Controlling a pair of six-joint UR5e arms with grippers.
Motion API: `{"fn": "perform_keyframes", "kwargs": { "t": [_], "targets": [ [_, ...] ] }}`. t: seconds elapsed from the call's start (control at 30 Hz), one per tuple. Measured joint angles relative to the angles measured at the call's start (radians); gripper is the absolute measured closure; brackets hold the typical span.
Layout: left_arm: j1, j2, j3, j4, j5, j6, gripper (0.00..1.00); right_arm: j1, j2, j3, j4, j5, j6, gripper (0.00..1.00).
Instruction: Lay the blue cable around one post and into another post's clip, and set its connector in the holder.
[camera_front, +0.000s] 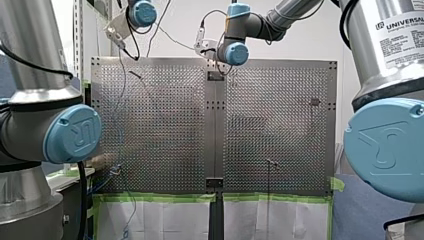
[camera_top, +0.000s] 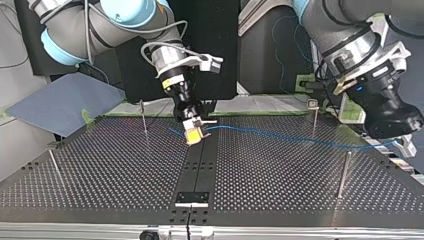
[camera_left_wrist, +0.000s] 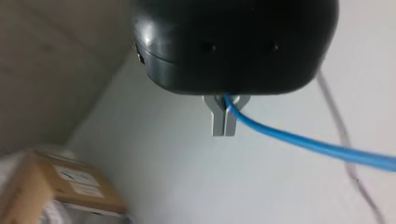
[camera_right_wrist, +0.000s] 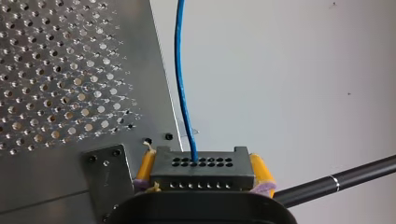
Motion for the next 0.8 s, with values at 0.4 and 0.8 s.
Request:
{"fn": "perform_keyframes", "kwargs": {
  "t": [0.4,0.8],
  "targets": [
    [0.1,-0.044,-0.088,-0.089,0.1,-0.1,1.0,-0.016,0.006,-0.004,-0.021,-0.006,0.003,1.0],
    [0.193,-0.085,-0.081,-0.048,0.193,-0.193,1.0,-0.007,0.078,-0.085,0.005,-0.028,-0.002,1.0]
  ]
}}
